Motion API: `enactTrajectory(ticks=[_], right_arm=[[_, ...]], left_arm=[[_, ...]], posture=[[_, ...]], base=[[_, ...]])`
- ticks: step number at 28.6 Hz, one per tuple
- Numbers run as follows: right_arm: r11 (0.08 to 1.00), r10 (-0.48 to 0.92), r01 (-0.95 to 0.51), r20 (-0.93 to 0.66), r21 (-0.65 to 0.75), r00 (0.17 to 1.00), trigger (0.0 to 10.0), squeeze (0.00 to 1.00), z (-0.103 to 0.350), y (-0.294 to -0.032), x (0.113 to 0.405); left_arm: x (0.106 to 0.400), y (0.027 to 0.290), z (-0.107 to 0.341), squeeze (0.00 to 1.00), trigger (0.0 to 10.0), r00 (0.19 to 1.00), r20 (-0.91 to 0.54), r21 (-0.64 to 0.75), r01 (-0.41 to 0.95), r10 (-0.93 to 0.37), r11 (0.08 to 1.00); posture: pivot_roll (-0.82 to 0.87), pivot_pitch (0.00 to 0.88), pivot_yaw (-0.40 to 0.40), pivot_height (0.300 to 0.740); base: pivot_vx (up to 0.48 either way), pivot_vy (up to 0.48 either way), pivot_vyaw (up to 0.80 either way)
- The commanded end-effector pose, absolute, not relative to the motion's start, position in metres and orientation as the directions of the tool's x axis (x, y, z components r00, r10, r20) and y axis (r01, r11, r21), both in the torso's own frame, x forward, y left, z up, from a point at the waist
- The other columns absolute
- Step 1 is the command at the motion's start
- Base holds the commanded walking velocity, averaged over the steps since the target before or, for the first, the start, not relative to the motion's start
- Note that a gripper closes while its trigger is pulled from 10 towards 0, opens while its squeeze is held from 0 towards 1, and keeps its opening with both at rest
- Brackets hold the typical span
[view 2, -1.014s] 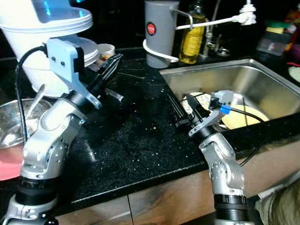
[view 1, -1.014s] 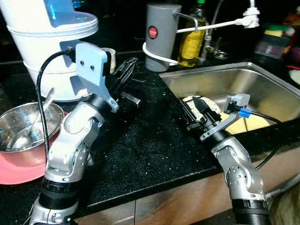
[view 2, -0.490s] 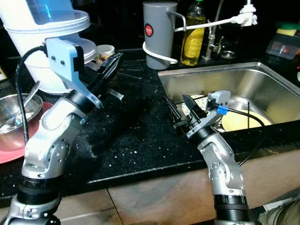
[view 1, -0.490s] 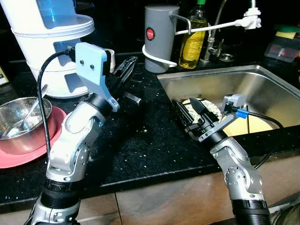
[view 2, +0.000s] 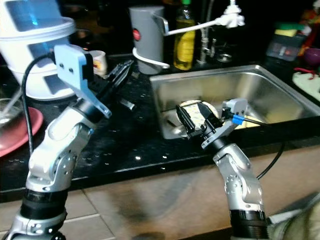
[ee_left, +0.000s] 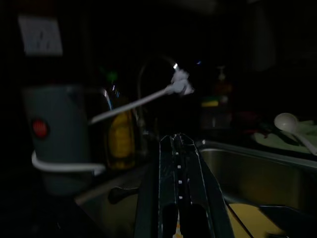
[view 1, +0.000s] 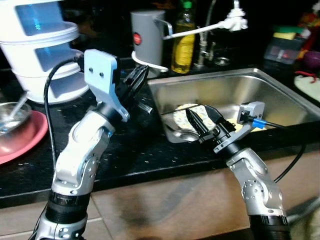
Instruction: Kitchen organization
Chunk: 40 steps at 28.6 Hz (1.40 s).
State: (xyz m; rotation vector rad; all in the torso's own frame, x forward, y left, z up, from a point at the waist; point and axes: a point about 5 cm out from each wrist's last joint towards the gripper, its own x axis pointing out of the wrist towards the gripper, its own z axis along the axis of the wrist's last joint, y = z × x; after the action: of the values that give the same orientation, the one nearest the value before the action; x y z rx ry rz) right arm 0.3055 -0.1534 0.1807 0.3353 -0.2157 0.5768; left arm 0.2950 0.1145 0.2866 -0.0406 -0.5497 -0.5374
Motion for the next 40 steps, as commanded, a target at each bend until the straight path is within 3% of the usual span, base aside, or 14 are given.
enactTrajectory(ticks=[1, 8, 24, 32, 40], right_arm=[[0.793, 0.493, -0.56, 0.287, 0.241, 0.822, 10.0, 0.0, 0.181, -0.155, 0.305], [0.794, 0.495, -0.56, 0.282, 0.236, 0.822, 10.0, 0.0, 0.18, -0.155, 0.305], [0.808, 0.483, -0.54, 0.258, 0.235, 0.836, 10.0, 0.0, 0.177, -0.155, 0.306], [0.807, 0.491, -0.543, 0.248, 0.232, 0.835, 10.0, 0.0, 0.176, -0.155, 0.305], [0.807, 0.495, -0.546, 0.248, 0.223, 0.833, 10.0, 0.0, 0.176, -0.155, 0.302]], left_arm=[[0.295, 0.113, 0.286, 0.0, 10.0, 0.715, 0.506, 0.104, 0.505, -0.483, 0.857], [0.295, 0.113, 0.286, 0.0, 10.0, 0.719, 0.507, 0.098, 0.501, -0.476, 0.86], [0.303, 0.127, 0.284, 0.0, 10.0, 0.743, 0.513, 0.054, 0.472, -0.429, 0.88], [0.327, 0.148, 0.264, 0.0, 10.0, 0.791, 0.489, -0.118, 0.478, -0.369, 0.87], [0.348, 0.158, 0.246, 0.0, 10.0, 0.845, 0.418, -0.182, 0.437, -0.333, 0.881]], posture=[[0.03, 0.0, -0.029, 0.74], [0.03, 0.0, -0.029, 0.74], [0.03, 0.0, -0.031, 0.74], [0.01, 0.0, -0.026, 0.74], [0.0, 0.0, -0.021, 0.74]], base=[[0.0, -0.431, 0.0], [0.0, -0.407, 0.0], [0.0, 0.0, 0.0], [0.0, 0.0, -0.4], [0.0, 0.0, 0.0]])
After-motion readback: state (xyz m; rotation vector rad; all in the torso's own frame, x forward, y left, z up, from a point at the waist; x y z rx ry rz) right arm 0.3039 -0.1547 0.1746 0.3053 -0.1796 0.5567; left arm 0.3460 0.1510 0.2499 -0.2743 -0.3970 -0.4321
